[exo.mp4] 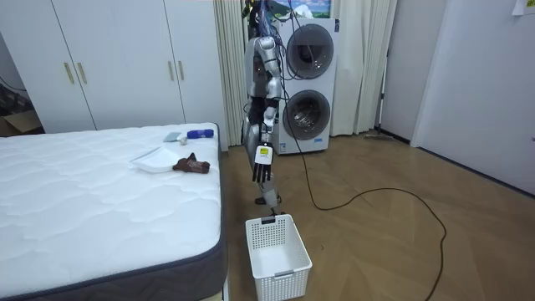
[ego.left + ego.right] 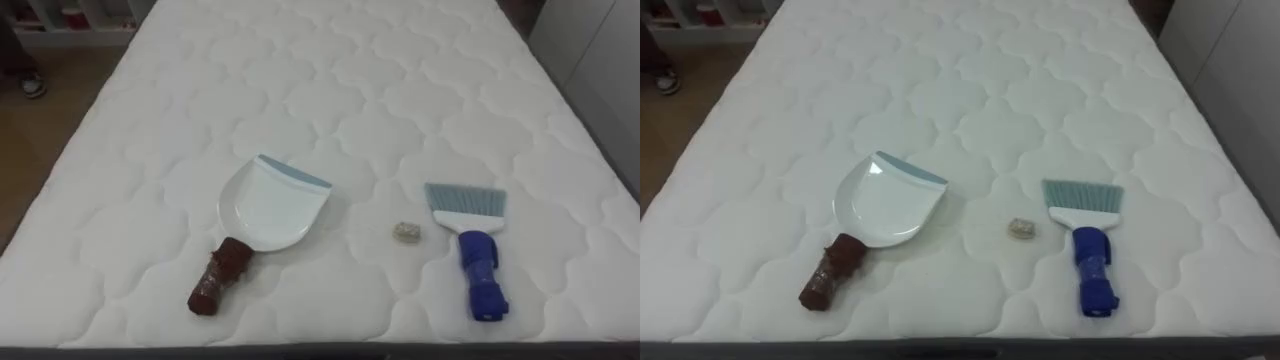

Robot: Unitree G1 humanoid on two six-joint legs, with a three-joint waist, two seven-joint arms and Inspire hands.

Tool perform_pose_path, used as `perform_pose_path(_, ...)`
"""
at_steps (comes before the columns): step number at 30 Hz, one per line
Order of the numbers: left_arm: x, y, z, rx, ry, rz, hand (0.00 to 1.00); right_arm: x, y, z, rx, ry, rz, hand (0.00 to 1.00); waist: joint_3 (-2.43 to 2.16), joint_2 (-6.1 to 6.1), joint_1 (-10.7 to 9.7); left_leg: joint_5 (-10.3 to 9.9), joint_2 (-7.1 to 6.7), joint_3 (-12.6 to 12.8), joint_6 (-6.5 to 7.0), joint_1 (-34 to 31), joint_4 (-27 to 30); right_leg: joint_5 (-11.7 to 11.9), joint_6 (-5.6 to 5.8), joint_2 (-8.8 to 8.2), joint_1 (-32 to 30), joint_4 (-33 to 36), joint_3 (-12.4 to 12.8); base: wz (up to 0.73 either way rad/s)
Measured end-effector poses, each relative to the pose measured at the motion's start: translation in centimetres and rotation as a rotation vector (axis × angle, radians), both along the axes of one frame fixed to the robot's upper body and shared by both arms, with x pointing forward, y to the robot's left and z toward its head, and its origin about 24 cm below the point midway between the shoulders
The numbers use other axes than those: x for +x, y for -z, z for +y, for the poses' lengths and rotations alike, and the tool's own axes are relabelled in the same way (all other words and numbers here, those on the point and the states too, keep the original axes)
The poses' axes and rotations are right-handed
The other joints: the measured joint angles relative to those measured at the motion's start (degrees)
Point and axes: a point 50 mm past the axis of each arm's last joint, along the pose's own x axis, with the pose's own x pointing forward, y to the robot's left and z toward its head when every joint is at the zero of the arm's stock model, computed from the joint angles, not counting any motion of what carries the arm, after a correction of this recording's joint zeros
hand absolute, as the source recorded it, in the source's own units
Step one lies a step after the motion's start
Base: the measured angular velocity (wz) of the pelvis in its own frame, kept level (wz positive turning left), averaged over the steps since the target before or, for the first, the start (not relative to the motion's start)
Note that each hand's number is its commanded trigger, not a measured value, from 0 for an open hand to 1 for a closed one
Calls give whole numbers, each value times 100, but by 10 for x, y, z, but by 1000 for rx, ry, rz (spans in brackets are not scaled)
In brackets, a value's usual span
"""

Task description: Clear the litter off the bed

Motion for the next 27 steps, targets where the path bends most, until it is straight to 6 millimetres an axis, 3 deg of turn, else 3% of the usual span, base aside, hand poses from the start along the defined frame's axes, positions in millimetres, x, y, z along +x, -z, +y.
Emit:
perform_pose_path(13, 7, -1, 1, 4, 6, -16, 0, -1, 0, 0, 3, -4, 11, 0, 2, -10, 7, 0, 21, 119, 0, 31, -92, 0, 0, 13, -106, -4, 77, -4)
perform_pose_path(27, 42, -12, 7, 134, 4, -239, 0, 27, -3, 2, 20, 9, -155, 0, -18, 41, -3, 6, 28, 92, 2, -108, -80, 10, -12, 23, -232, 18, 50, 1)
